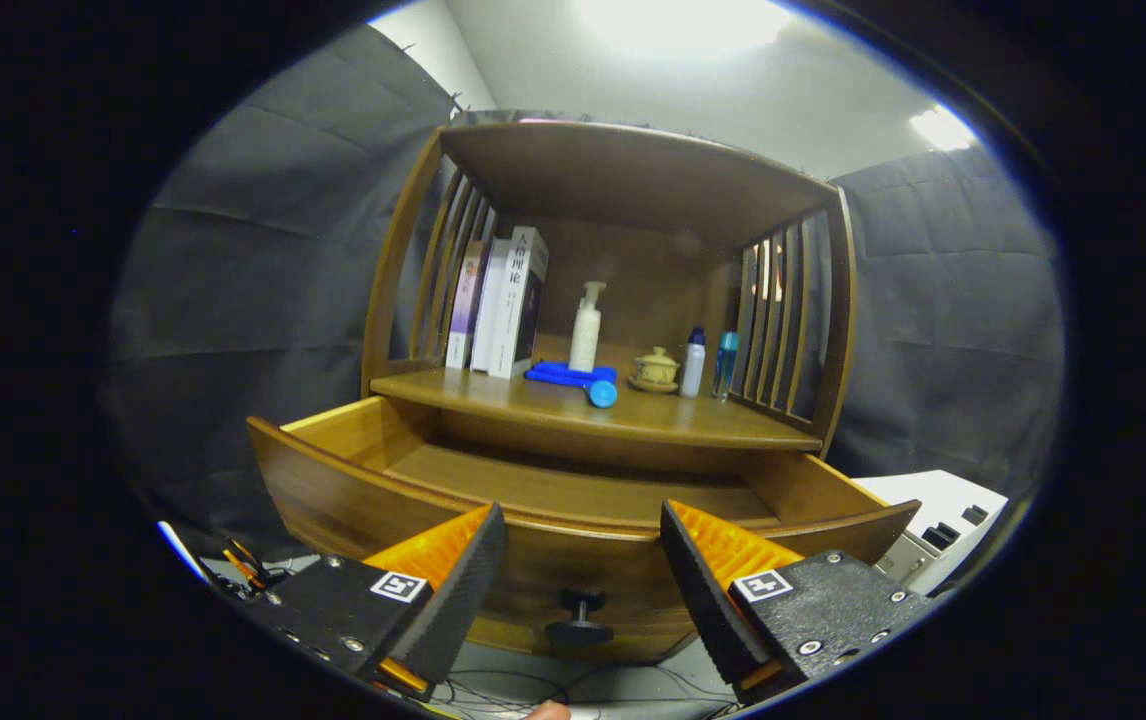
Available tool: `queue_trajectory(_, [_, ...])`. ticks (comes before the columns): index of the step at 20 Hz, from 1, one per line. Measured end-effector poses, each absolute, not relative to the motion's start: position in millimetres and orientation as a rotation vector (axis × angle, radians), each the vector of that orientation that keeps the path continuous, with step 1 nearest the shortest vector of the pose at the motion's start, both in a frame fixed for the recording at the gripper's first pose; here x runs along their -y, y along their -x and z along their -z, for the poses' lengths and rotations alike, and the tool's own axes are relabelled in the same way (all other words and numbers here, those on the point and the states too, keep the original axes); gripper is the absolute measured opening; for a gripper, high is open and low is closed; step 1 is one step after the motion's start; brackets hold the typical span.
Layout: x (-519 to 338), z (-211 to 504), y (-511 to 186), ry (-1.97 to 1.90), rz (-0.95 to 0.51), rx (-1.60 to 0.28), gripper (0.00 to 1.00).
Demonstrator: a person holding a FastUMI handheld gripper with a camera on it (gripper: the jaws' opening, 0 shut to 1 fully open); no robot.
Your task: Pull open the drawer, take out the items inside it, and place them on the countertop above the cabinet.
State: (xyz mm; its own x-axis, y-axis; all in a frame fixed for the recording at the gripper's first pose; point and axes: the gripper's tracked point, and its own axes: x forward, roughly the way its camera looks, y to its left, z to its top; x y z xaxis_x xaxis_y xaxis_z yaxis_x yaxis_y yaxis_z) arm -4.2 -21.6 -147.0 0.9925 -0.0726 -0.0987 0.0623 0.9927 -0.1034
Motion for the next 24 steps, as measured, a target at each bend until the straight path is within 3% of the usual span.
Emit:
queue_trajectory(9, [36, 186, 21, 0.048, 0.121, -0.176, 0.95])
queue_trajectory(24, [33, 186, -10, -0.042, 0.121, -0.173, 0.95])
